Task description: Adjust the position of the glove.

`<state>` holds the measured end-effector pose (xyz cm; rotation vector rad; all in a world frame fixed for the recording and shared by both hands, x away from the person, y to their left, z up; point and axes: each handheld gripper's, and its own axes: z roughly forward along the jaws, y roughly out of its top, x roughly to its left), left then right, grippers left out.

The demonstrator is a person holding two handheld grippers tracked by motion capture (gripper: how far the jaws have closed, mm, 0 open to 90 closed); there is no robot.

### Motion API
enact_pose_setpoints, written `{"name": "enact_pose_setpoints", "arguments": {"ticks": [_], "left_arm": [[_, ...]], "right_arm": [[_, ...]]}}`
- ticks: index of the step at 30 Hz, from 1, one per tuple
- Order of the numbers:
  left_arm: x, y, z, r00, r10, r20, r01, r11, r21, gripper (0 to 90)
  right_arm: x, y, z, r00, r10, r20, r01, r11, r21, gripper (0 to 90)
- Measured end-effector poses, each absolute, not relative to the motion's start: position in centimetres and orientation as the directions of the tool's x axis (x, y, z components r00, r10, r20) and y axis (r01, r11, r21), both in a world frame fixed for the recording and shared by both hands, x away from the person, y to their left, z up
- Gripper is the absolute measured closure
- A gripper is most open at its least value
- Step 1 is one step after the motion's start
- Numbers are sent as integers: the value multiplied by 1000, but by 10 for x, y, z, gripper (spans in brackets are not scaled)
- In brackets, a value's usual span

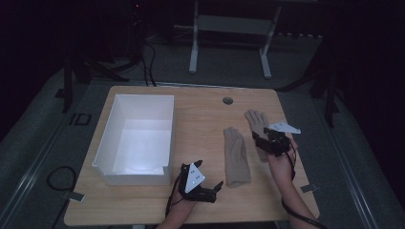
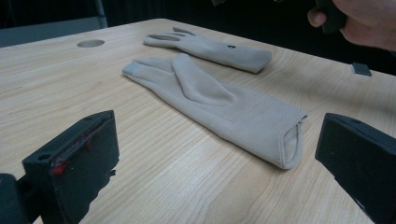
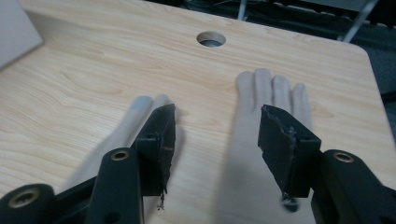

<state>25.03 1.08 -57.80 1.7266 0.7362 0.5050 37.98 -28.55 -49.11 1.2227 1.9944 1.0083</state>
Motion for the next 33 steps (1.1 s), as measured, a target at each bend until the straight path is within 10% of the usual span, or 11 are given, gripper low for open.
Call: {"name": "enact_pose_setpoints", "arguments": {"ticks": [26,33], "left_arm": [[250,10,-578,713,701,-32,213,-173,962,1],[250,10,-578,714,699,-35,214,-170,962,0]], "right_arm": [[449,-336,-545,-365,925,-108,587,318,745,468],[447,-340,-559,-406,913,-32,587,288,756,726]]}}
